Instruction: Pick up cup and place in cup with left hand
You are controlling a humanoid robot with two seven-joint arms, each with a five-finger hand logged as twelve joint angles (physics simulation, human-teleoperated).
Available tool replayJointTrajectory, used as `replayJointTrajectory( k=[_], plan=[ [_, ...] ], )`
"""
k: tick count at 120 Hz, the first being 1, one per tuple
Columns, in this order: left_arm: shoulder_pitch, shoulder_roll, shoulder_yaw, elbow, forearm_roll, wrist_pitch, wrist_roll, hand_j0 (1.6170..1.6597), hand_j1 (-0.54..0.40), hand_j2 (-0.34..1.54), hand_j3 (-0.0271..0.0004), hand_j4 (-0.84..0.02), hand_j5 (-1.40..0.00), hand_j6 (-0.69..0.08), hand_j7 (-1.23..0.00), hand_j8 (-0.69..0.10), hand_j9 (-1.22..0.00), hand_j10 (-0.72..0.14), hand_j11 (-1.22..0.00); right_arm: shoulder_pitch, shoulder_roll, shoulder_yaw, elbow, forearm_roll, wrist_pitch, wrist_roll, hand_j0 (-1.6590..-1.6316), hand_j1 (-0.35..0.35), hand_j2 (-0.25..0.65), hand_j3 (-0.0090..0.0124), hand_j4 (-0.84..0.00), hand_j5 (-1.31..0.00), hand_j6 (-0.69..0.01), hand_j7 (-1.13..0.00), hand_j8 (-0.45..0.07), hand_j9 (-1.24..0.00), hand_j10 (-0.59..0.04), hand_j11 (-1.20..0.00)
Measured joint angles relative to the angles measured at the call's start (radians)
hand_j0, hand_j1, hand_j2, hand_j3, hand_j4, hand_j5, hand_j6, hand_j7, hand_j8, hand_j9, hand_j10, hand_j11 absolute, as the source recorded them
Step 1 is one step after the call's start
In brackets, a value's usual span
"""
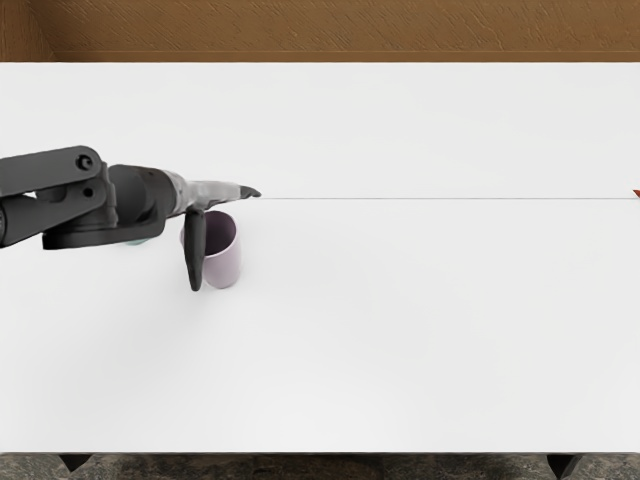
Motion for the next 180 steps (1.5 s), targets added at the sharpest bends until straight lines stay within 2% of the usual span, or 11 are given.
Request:
replayJointTrajectory(
  k=[51, 70, 77, 84, 90, 100, 106, 116, 138, 152, 180],
  plan=[
    [0.007, 0.000, 0.017, 0.002, 0.032, 0.030, 0.000, 1.6581, 0.346, 0.00, 0.0000, -0.005, -0.01, -0.005, -0.01, -0.005, -0.01, -0.003, -0.01, 0.000, 0.000, -0.001, 0.000, 0.000, 0.000, 0.000, -1.6581, -0.312, -0.006, 0.0000, -0.031, -0.04, -0.031, -0.04, -0.031, -0.04, -0.031, -0.04],
    [0.004, -0.001, 0.024, 0.003, 0.033, 0.029, 0.000, 1.6577, 0.309, 0.02, 0.0000, -0.050, -0.06, -0.051, -0.06, -0.050, -0.06, -0.049, -0.06, 0.000, 0.000, -0.001, 0.000, 0.000, 0.000, 0.000, -1.6581, -0.312, -0.006, 0.0000, -0.031, -0.04, -0.031, -0.04, -0.031, -0.04, -0.031, -0.04],
    [0.006, -0.002, 0.029, 0.009, 0.037, 0.026, 0.000, 1.6562, 0.372, 0.01, 0.0000, -0.069, -0.10, -0.071, -0.10, -0.072, -0.10, -0.072, -0.10, 0.000, 0.000, -0.001, 0.000, 0.000, 0.000, 0.000, -1.6581, -0.312, -0.006, 0.0000, -0.031, -0.04, -0.031, -0.04, -0.031, -0.04, -0.031, -0.04],
    [0.005, -0.003, 0.032, 0.016, 0.041, 0.022, 0.001, 1.6551, 0.380, 0.01, 0.0000, -0.089, -0.14, -0.093, -0.14, -0.097, -0.14, -0.099, -0.13, 0.000, 0.000, -0.001, 0.000, 0.000, 0.000, 0.000, -1.6581, -0.312, -0.006, 0.0000, -0.031, -0.04, -0.031, -0.04, -0.031, -0.04, -0.031, -0.04],
    [0.006, -0.008, 0.034, 0.022, 0.044, 0.019, 0.001, 1.6523, 0.402, -0.01, 0.0000, -0.108, -0.19, -0.115, -0.18, -0.121, -0.18, -0.125, -0.17, 0.000, 0.000, -0.001, 0.000, 0.000, 0.000, -0.001, -1.6581, -0.312, -0.006, 0.0000, -0.031, -0.04, -0.031, -0.04, -0.031, -0.04, -0.031, -0.04],
    [0.001, -0.009, 0.039, 0.028, 0.040, 0.019, 0.001, 1.6530, 0.357, 0.09, 0.0000, -0.145, -0.24, -0.152, -0.23, -0.158, -0.23, -0.162, -0.22, 0.000, 0.000, -0.001, 0.000, 0.000, 0.000, -0.001, -1.6581, -0.312, -0.006, 0.0000, -0.031, -0.04, -0.031, -0.04, -0.031, -0.04, -0.031, -0.04],
    [-0.002, -0.009, 0.041, 0.030, 0.038, 0.018, 0.001, 1.6545, 0.279, 0.18, 0.0000, -0.170, -0.26, -0.176, -0.25, -0.182, -0.25, -0.187, -0.24, 0.001, 0.000, -0.001, 0.000, 0.000, 0.000, -0.001, -1.6581, -0.312, -0.006, 0.0000, -0.031, -0.04, -0.031, -0.04, -0.031, -0.04, -0.031, -0.04],
    [-0.004, -0.008, 0.042, 0.031, 0.035, 0.017, 0.001, 1.6551, 0.238, 0.17, 0.0000, -0.198, -0.30, -0.202, -0.29, -0.206, -0.29, -0.210, -0.29, 0.001, 0.000, -0.001, 0.000, 0.000, 0.000, -0.001, -1.6581, -0.312, -0.006, 0.0000, -0.031, -0.04, -0.031, -0.04, -0.031, -0.04, -0.031, -0.04],
    [-0.010, -0.002, 0.043, 0.031, 0.031, 0.009, 0.000, 1.6547, 0.238, 0.13, 0.0000, -0.251, -0.38, -0.253, -0.37, -0.254, -0.37, -0.254, -0.37, 0.002, 0.000, -0.001, 0.001, 0.000, 0.000, -0.001, -1.6581, -0.312, -0.006, 0.0000, -0.031, -0.04, -0.031, -0.04, -0.031, -0.04, -0.031, -0.04],
    [-0.021, 0.002, 0.040, 0.033, 0.025, -0.004, 0.000, 1.6556, 0.127, 0.10, 0.0000, -0.303, -0.42, -0.303, -0.42, -0.303, -0.42, -0.304, -0.42, 0.002, 0.000, -0.001, 0.004, 0.000, 0.000, -0.001, -1.6581, -0.312, -0.006, 0.0000, -0.031, -0.04, -0.031, -0.04, -0.031, -0.04, -0.031, -0.04],
    [-0.027, 0.005, 0.034, 0.039, 0.016, -0.029, 0.000, 1.6534, 0.116, 0.08, 0.0000, -0.392, -0.53, -0.366, -0.55, -0.381, -0.54, -0.381, -0.54, 0.002, 0.000, -0.001, 0.006, 0.000, 0.000, 0.000, -1.6581, -0.312, -0.006, 0.0000, -0.031, -0.04, -0.031, -0.04, -0.031, -0.04, -0.031, -0.04]
  ],
)
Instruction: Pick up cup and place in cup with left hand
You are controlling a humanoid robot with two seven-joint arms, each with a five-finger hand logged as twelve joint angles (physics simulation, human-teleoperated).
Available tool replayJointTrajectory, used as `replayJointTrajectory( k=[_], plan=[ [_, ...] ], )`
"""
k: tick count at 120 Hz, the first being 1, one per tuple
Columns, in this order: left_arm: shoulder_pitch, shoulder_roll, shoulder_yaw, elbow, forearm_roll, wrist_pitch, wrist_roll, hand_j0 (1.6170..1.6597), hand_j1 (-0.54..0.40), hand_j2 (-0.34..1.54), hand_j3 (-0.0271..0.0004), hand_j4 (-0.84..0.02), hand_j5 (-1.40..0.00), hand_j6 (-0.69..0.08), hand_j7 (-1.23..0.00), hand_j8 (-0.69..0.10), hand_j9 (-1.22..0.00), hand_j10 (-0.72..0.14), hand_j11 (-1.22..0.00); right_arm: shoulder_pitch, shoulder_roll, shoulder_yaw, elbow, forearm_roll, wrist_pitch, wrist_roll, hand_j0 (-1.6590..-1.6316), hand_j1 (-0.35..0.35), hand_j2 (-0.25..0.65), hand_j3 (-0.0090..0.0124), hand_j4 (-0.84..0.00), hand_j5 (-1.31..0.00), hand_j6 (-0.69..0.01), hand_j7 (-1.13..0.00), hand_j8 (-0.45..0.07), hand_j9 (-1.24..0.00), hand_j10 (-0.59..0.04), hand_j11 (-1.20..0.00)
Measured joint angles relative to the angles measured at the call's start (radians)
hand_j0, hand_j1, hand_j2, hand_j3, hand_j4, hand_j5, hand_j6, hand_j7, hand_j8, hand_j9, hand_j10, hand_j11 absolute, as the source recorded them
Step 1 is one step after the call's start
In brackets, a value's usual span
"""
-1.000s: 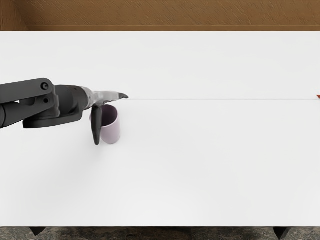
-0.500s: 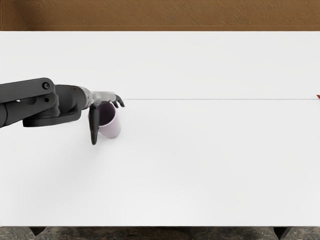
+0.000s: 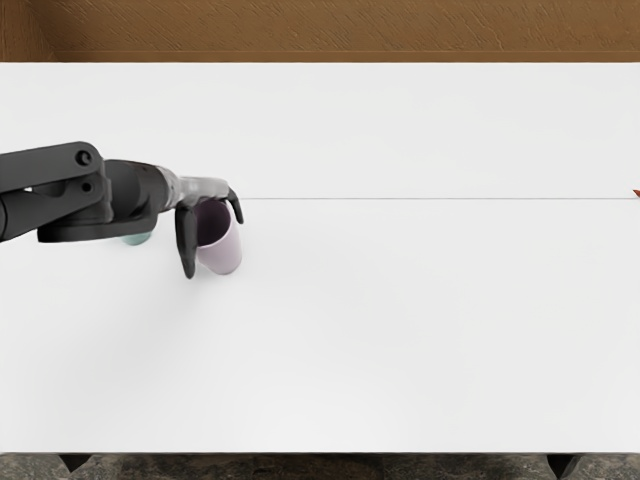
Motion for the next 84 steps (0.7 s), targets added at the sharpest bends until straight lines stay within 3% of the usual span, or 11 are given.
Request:
replayJointTrajectory(
  k=[14, 35, 47, 59, 84],
  plan=[
    [-0.026, 0.010, -0.001, 0.011, -0.037, -0.024, 0.000, 1.6531, 0.068, 0.10, 0.0000, -0.439, -0.60, -0.289, -0.61, -0.321, -0.61, -0.422, -0.61, 0.000, 0.000, 0.000, 0.000, 0.000, 0.000, 0.000, -1.6581, -0.312, -0.006, 0.0000, -0.031, -0.04, -0.031, -0.04, -0.031, -0.04, -0.031, -0.04],
    [-0.057, 0.054, -0.002, 0.019, -0.104, -0.064, 0.000, 1.6518, 0.043, 0.05, 0.0000, -0.336, -0.72, -0.202, -0.70, -0.229, -0.70, -0.487, -0.70, 0.000, 0.000, 0.000, 0.002, 0.000, 0.000, 0.000, -1.6581, -0.312, -0.006, 0.0000, -0.031, -0.04, -0.031, -0.04, -0.031, -0.04, -0.031, -0.04],
    [-0.087, 0.073, -0.001, 0.028, -0.150, -0.093, 0.000, 1.6514, 0.009, 0.07, 0.0000, -0.305, -0.77, -0.157, -0.74, -0.204, -0.73, -0.460, -0.73, 0.002, 0.000, -0.001, 0.002, -0.001, 0.000, 0.000, -1.6581, -0.312, -0.006, 0.0000, -0.031, -0.04, -0.031, -0.04, -0.031, -0.04, -0.031, -0.04],
    [-0.104, 0.086, -0.002, 0.038, -0.181, -0.117, 0.000, 1.6497, 0.037, 0.09, 0.0000, -0.307, -0.82, -0.164, -0.77, -0.223, -0.77, -0.461, -0.77, 0.005, 0.000, -0.001, 0.002, -0.001, 0.000, -0.001, -1.6581, -0.312, -0.006, 0.0000, -0.031, -0.04, -0.031, -0.04, -0.031, -0.04, -0.031, -0.04],
    [-0.171, 0.083, -0.001, 0.094, -0.231, -0.183, 0.001, 1.6491, 0.034, 0.09, 0.0000, -0.287, -0.86, -0.140, -0.82, -0.177, -0.81, -0.443, -0.79, 0.007, 0.000, -0.001, 0.002, -0.001, 0.000, 0.000, -1.6581, -0.312, -0.006, 0.0000, -0.031, -0.04, -0.031, -0.04, -0.031, -0.04, -0.031, -0.04]
  ],
)
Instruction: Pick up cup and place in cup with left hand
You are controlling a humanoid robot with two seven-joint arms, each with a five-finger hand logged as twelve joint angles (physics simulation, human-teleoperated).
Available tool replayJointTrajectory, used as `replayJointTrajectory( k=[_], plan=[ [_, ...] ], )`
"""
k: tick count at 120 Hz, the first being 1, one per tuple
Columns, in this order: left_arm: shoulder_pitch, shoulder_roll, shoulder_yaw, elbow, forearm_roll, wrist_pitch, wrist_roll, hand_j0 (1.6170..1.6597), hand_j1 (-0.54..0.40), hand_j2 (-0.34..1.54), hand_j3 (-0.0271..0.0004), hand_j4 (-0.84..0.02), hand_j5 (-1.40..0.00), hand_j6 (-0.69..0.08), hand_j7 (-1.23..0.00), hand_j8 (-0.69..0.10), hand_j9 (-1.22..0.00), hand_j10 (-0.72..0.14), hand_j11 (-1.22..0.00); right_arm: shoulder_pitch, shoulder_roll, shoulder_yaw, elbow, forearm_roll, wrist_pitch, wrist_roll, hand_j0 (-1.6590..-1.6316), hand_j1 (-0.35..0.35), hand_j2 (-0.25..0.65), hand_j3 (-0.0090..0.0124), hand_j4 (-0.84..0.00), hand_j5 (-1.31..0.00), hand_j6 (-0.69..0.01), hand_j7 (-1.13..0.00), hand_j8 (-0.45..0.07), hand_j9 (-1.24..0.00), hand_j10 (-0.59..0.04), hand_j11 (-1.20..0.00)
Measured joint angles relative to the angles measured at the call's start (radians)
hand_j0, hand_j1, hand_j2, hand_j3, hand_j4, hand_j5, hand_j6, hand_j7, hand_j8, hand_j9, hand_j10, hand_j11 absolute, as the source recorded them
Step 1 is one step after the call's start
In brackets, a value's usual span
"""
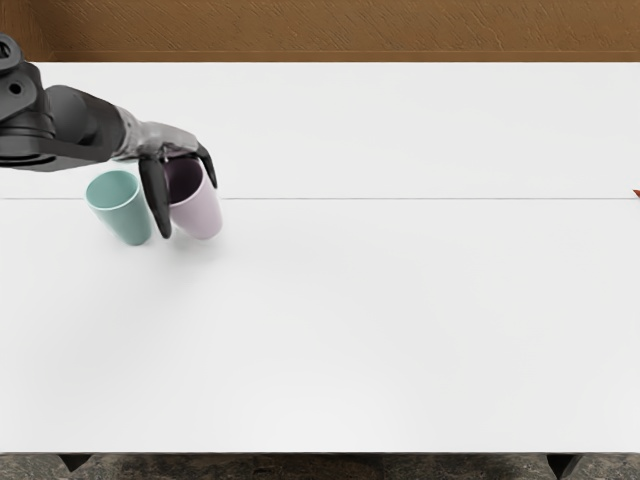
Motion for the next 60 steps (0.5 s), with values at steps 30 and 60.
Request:
replayJointTrajectory(
  k=[30, 60],
  plan=[
    [-0.085, 0.000, 0.002, 0.108, -0.042, -0.107, 0.000, 1.6488, 0.038, 0.10, 0.0000, -0.279, -0.88, -0.131, -0.84, -0.168, -0.83, -0.438, -0.81, 0.001, 0.000, 0.000, -0.001, -0.001, 0.000, 0.000, -1.6581, -0.312, -0.006, 0.0000, -0.031, -0.04, -0.031, -0.04, -0.031, -0.04, -0.031, -0.04],
    [-0.142, 0.000, 0.008, 0.161, -0.069, -0.158, 0.000, 1.6488, 0.036, 0.10, 0.0000, -0.281, -0.88, -0.129, -0.85, -0.166, -0.83, -0.436, -0.81, 0.002, 0.000, 0.000, -0.001, -0.001, 0.000, -0.001, -1.6581, -0.312, -0.006, 0.0000, -0.031, -0.04, -0.031, -0.04, -0.031, -0.04, -0.031, -0.04]
  ],
)
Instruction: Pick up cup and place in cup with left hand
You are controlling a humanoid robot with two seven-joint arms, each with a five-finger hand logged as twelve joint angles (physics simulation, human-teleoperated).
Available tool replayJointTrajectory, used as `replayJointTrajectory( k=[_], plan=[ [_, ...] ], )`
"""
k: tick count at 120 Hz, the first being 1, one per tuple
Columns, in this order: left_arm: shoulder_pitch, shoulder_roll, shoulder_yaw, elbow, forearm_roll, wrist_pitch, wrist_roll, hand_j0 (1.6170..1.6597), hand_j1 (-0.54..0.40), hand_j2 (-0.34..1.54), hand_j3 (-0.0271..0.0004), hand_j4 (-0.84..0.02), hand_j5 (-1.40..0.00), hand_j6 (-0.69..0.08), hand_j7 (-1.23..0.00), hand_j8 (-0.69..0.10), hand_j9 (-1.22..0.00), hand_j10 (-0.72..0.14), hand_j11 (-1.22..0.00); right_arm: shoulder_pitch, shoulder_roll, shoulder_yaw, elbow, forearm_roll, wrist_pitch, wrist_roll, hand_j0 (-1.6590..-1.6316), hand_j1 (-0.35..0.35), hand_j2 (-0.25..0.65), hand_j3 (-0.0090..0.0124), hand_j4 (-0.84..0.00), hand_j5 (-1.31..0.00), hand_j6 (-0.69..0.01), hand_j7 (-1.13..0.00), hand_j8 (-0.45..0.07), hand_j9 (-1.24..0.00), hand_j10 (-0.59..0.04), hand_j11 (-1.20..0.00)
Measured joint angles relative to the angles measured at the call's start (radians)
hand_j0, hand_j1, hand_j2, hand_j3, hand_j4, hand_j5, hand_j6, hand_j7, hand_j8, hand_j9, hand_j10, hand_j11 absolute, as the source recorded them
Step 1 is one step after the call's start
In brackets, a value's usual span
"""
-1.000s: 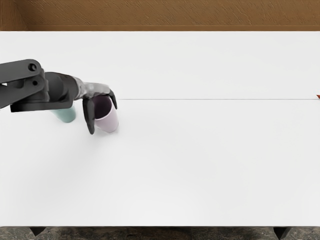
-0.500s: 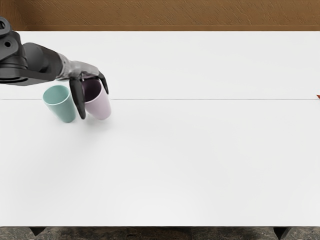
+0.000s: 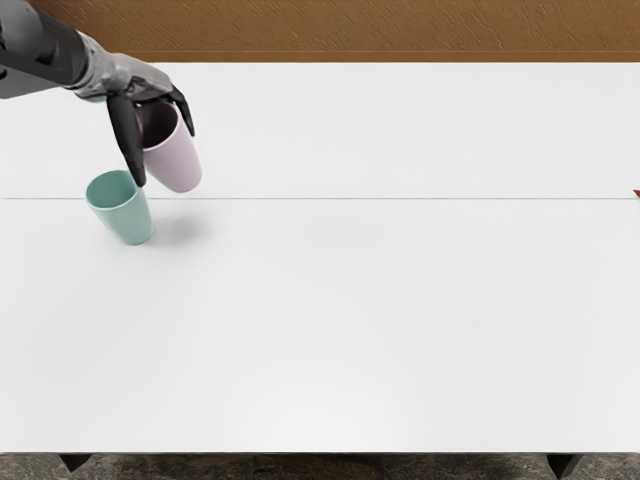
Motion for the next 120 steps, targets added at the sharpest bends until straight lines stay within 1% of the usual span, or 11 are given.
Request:
replayJointTrajectory(
  k=[6, 20, 38, 81, 92, 103, 120],
  plan=[
    [-0.009, 0.012, 0.001, 0.005, -0.003, -0.010, 0.000, 1.6488, 0.035, 0.10, 0.0000, -0.279, -0.88, -0.127, -0.85, -0.162, -0.84, -0.435, -0.81, 0.000, 0.000, 0.000, 0.000, 0.000, 0.000, 0.000, -1.6581, -0.312, -0.006, 0.0000, -0.031, -0.04, -0.031, -0.04, -0.031, -0.04, -0.031, -0.04],
    [-0.010, 0.024, 0.001, 0.010, -0.008, -0.033, 0.000, 1.6488, 0.036, 0.10, 0.0000, -0.280, -0.88, -0.128, -0.85, -0.164, -0.83, -0.436, -0.81, 0.000, 0.000, 0.000, -0.002, 0.000, 0.000, 0.000, -1.6581, -0.312, -0.006, 0.0000, -0.031, -0.04, -0.031, -0.04, -0.031, -0.04, -0.031, -0.04],
    [-0.033, 0.059, 0.002, 0.011, -0.026, -0.049, 0.000, 1.6488, 0.032, 0.10, 0.0001, -0.285, -0.87, -0.128, -0.85, -0.166, -0.84, -0.432, -0.82, 0.000, 0.000, 0.000, -0.003, 0.000, 0.000, 0.000, -1.6581, -0.312, -0.006, 0.0000, -0.031, -0.04, -0.031, -0.04, -0.031, -0.04, -0.031, -0.04],
    [-0.032, 0.134, 0.003, 0.008, -0.032, -0.054, 0.000, 1.6487, 0.033, 0.10, 0.0001, -0.296, -0.85, -0.135, -0.84, -0.165, -0.85, -0.432, -0.82, 0.000, 0.000, 0.000, 0.000, 0.000, 0.000, 0.000, -1.6581, -0.312, -0.006, 0.0000, -0.031, -0.04, -0.031, -0.04, -0.031, -0.04, -0.031, -0.04],
    [-0.025, 0.174, 0.003, 0.005, -0.044, -0.054, 0.000, 1.6487, 0.032, 0.11, 0.0001, -0.295, -0.85, -0.133, -0.84, -0.163, -0.85, -0.431, -0.82, 0.000, 0.000, 0.000, 0.001, 0.000, 0.000, 0.000, -1.6581, -0.312, -0.006, 0.0000, -0.031, -0.04, -0.031, -0.04, -0.031, -0.04, -0.031, -0.04],
    [-0.020, 0.195, 0.003, 0.003, -0.054, -0.054, 0.000, 1.6487, 0.032, 0.11, 0.0001, -0.296, -0.85, -0.133, -0.84, -0.162, -0.85, -0.431, -0.82, 0.000, 0.000, 0.000, 0.002, 0.000, 0.000, 0.001, -1.6581, -0.312, -0.006, 0.0000, -0.031, -0.04, -0.031, -0.04, -0.031, -0.04, -0.031, -0.04],
    [-0.015, 0.206, 0.004, 0.000, -0.059, -0.055, 0.000, 1.6486, 0.031, 0.10, 0.0000, -0.294, -0.85, -0.132, -0.84, -0.163, -0.85, -0.429, -0.82, 0.004, 0.000, 0.000, 0.002, -0.001, 0.000, 0.001, -1.6581, -0.312, -0.006, 0.0000, -0.031, -0.04, -0.031, -0.04, -0.031, -0.04, -0.031, -0.04]
  ],
)
